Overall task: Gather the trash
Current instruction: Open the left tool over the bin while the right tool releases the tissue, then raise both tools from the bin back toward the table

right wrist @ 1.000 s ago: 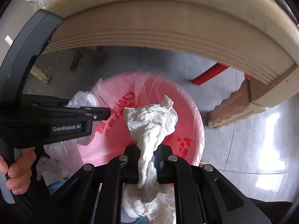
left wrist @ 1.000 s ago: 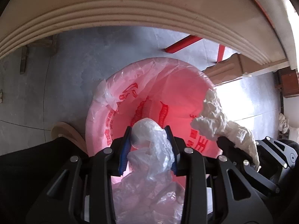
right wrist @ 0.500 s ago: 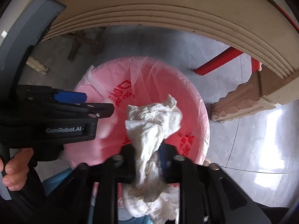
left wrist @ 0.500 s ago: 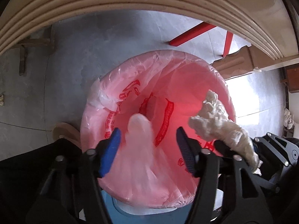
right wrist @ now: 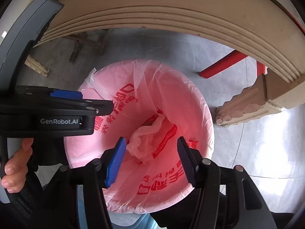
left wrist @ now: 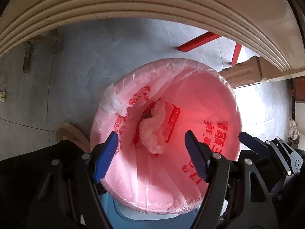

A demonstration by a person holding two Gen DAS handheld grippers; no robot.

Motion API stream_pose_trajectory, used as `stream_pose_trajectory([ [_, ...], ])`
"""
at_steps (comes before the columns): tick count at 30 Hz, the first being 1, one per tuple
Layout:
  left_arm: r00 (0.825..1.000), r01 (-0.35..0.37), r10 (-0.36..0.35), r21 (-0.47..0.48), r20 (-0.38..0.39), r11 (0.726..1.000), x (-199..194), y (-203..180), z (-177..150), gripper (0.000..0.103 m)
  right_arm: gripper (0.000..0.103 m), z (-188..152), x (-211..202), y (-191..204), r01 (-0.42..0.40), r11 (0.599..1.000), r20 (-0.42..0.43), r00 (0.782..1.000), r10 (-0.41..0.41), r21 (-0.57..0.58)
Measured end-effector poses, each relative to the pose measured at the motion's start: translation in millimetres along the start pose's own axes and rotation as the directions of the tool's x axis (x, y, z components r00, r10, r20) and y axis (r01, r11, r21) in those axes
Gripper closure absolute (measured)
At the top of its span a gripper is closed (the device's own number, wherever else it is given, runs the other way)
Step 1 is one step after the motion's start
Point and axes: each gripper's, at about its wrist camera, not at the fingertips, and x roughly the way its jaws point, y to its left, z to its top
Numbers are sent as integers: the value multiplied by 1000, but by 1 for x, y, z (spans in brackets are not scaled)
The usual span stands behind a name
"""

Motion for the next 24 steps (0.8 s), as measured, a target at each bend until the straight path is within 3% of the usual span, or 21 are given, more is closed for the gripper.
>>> stream_pose_trajectory([
  [10,1000,-12,12,8,21,1000,-9,-2,-3,29,45,2,-9,-8,-25,998,25,999,24,66],
  [15,997,-55,53,40,53,998,-20,-7,-7,29,39,1,-21,-12,-24,995,64,998,18,92],
  [20,991,-108,101,81,89,991,-42,-11,-22,29,34,-2,-50,-13,-34,992,143,990,16,125],
  [24,986,-113,101,95,130,989,-81,-11,-39,29,28,-8,-91,-9,-54,989,260,966,18,134],
])
